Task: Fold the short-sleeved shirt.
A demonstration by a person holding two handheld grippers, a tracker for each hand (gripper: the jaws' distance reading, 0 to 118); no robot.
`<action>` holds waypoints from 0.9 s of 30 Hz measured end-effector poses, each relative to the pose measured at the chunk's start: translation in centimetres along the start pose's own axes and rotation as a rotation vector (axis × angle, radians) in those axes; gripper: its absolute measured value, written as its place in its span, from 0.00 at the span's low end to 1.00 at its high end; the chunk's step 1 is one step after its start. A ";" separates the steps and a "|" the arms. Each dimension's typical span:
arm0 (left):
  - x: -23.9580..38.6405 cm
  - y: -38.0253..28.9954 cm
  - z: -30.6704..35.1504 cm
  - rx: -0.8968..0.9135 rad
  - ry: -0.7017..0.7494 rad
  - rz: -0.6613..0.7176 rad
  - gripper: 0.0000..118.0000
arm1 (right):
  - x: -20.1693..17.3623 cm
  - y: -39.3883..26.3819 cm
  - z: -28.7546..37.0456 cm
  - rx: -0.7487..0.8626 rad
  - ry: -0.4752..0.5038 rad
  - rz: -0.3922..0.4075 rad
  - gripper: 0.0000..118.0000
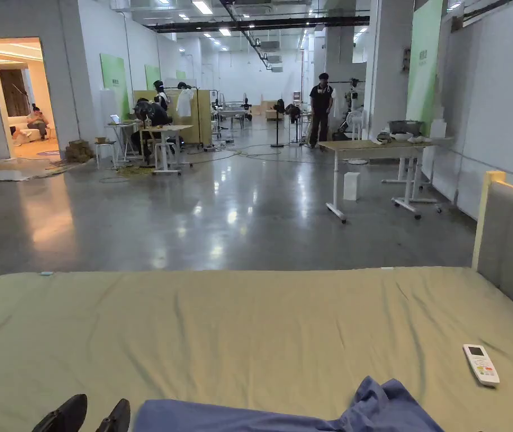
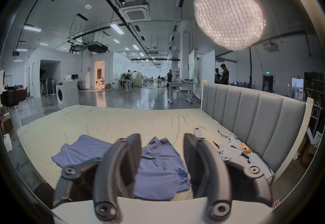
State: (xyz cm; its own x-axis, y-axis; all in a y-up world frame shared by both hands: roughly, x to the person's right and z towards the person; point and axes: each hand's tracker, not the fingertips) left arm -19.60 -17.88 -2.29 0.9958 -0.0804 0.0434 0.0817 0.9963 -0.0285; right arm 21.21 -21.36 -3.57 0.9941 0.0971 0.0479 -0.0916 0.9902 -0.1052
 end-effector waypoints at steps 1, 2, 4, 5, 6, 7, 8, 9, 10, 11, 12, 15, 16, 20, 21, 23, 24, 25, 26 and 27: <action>0.0 0.1 0.6 0.002 0.000 -0.013 0.23 | -0.3 0.1 0.6 -0.001 0.010 -0.001 0.35; 0.1 0.2 1.1 -0.004 -0.003 -0.014 0.14 | -0.7 0.2 1.1 0.013 0.016 0.011 0.29; -0.3 0.5 1.7 -0.017 -0.023 -0.002 0.06 | -1.1 0.1 2.0 0.052 0.037 0.013 0.21; -0.5 0.7 1.9 -0.027 -0.038 0.012 0.05 | -1.3 0.1 2.5 0.080 0.062 0.009 0.18; -0.7 0.6 2.4 -0.025 -0.049 0.021 0.02 | -1.5 0.0 2.8 0.073 0.080 -0.001 0.13; -0.7 0.6 2.6 -0.025 -0.047 0.018 0.00 | -1.7 0.0 3.0 0.076 0.079 0.008 0.03; -0.7 0.6 2.8 -0.023 -0.046 0.012 0.00 | -2.2 -0.1 3.1 0.079 0.067 0.018 0.02; -0.8 0.6 2.9 -0.030 -0.049 0.001 0.00 | -2.4 0.2 3.3 0.118 0.040 0.067 0.01; -0.8 0.8 3.2 -0.030 -0.055 -0.003 0.00 | -2.4 0.1 3.1 0.089 0.062 0.045 0.00; -0.9 0.7 3.4 -0.031 -0.061 -0.007 0.00 | -2.3 -0.1 3.0 0.073 0.076 0.029 0.00; -1.3 0.8 3.1 -0.035 -0.067 0.002 0.00 | -2.3 0.0 2.9 0.080 0.074 0.037 0.00; -2.1 0.8 2.7 -0.049 -0.107 0.042 0.00 | -2.2 -0.1 2.5 0.051 0.087 0.027 0.00; -2.1 0.6 2.4 -0.065 -0.103 0.017 0.00 | -2.1 -0.2 2.4 0.051 0.086 0.025 0.00; -3.0 -1.5 0.6 -0.125 -0.073 -0.004 0.00 | -2.3 -0.6 1.9 0.022 0.086 0.019 0.00; -3.5 -2.4 -0.1 -0.145 -0.037 0.019 0.00 | -2.3 -0.9 1.7 0.010 0.086 0.017 0.00; -4.8 -4.1 -1.7 -0.219 0.008 0.080 0.00 | -2.4 -1.6 1.6 -0.020 0.099 0.008 0.00; -5.6 -4.8 -2.6 -0.265 0.005 0.126 0.00 | -2.4 -1.8 1.5 -0.023 0.103 0.013 0.00; -6.5 -5.8 -3.4 -0.288 0.005 0.177 0.00 | -2.5 -2.1 1.3 -0.036 0.112 0.015 0.00; -7.5 -7.1 -4.3 -0.316 0.018 0.212 0.00 | -2.5 -2.6 1.1 -0.074 0.129 -0.002 0.00; -8.3 -8.3 -5.4 -0.365 0.026 0.237 0.06 | -2.5 -2.9 1.1 -0.081 0.134 0.000 0.00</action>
State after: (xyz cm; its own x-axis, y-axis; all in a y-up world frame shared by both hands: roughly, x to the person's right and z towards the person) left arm -28.34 -25.69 -7.78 0.9892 0.1433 -0.0321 -0.1446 0.9112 -0.3858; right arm 18.87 -24.36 -2.33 0.9934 0.0776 -0.0848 -0.0922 0.9784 -0.1852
